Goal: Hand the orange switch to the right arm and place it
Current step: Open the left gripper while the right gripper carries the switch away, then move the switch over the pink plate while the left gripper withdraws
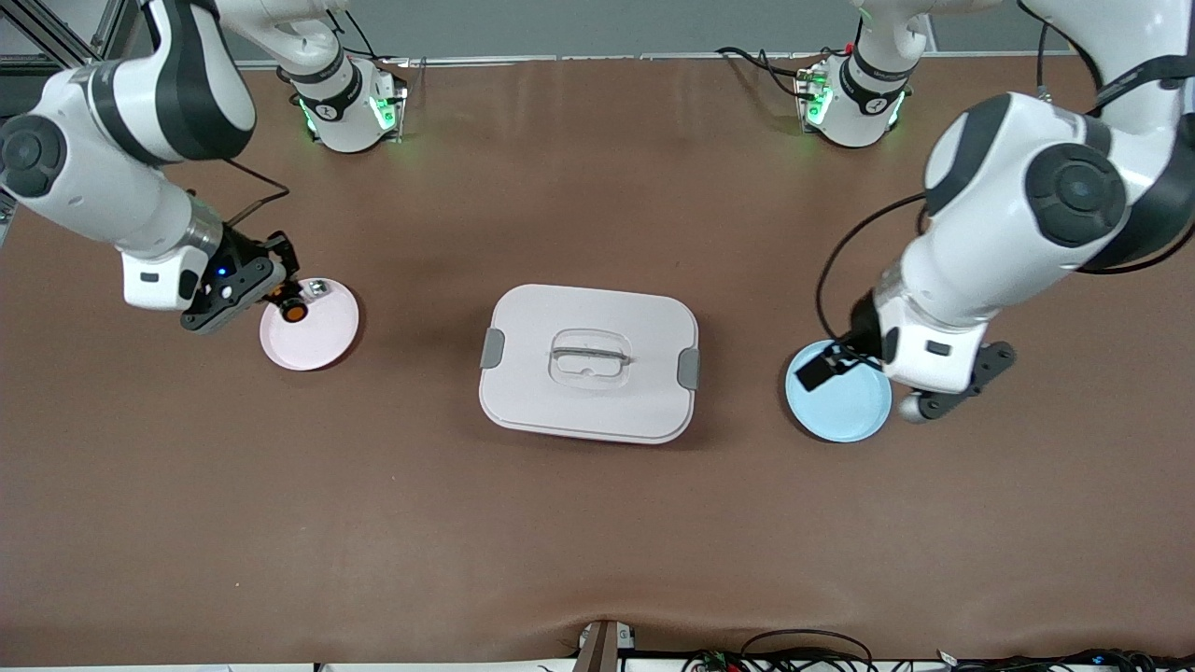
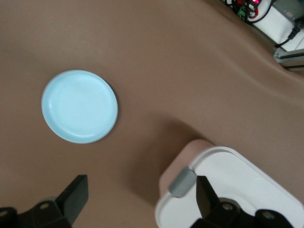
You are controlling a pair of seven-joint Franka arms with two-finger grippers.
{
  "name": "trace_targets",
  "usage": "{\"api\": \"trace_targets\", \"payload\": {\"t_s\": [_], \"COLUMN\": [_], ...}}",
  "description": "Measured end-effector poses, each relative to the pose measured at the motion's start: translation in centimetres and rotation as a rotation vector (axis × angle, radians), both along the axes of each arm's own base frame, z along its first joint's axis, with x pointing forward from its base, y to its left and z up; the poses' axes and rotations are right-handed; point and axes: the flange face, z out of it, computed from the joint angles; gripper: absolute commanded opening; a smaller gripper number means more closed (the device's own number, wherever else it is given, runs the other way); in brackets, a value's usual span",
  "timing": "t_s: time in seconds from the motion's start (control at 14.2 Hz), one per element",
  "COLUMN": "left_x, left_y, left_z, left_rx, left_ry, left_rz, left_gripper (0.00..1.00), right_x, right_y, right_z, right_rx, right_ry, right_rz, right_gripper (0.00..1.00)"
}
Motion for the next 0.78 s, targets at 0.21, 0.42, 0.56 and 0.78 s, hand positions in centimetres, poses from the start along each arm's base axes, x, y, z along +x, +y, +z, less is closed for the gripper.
{"api": "trace_targets", "payload": {"t_s": [0.21, 0.42, 0.56, 0.78], "left_x": [0.3, 0.1, -0.3, -1.5], "left_y": [5.1, 9.6, 12.3, 15.0], "left_z": [1.1, 3.1, 4.5, 6.7], "left_rx": [0.033, 0.052, 0.063, 0.084], "left_ry": [0.016, 0.009, -0.001, -0.005], "left_rz": [-0.091, -0.149, -0.179, -0.262], "left_gripper": [1.00, 1.00, 1.00, 1.00], "right_x": [1.3, 2.4, 2.6, 1.9], "right_y": [-2.5, -5.2, -7.2, -9.1], "right_z": [-2.7, -5.5, -8.6, -13.3], "right_rx": [-0.062, -0.061, -0.060, -0.058], "right_ry": [-0.007, -0.049, -0.080, -0.102], "right_rz": [0.121, 0.219, 0.291, 0.384], "right_gripper": [0.04, 0.04, 0.04, 0.04]}}
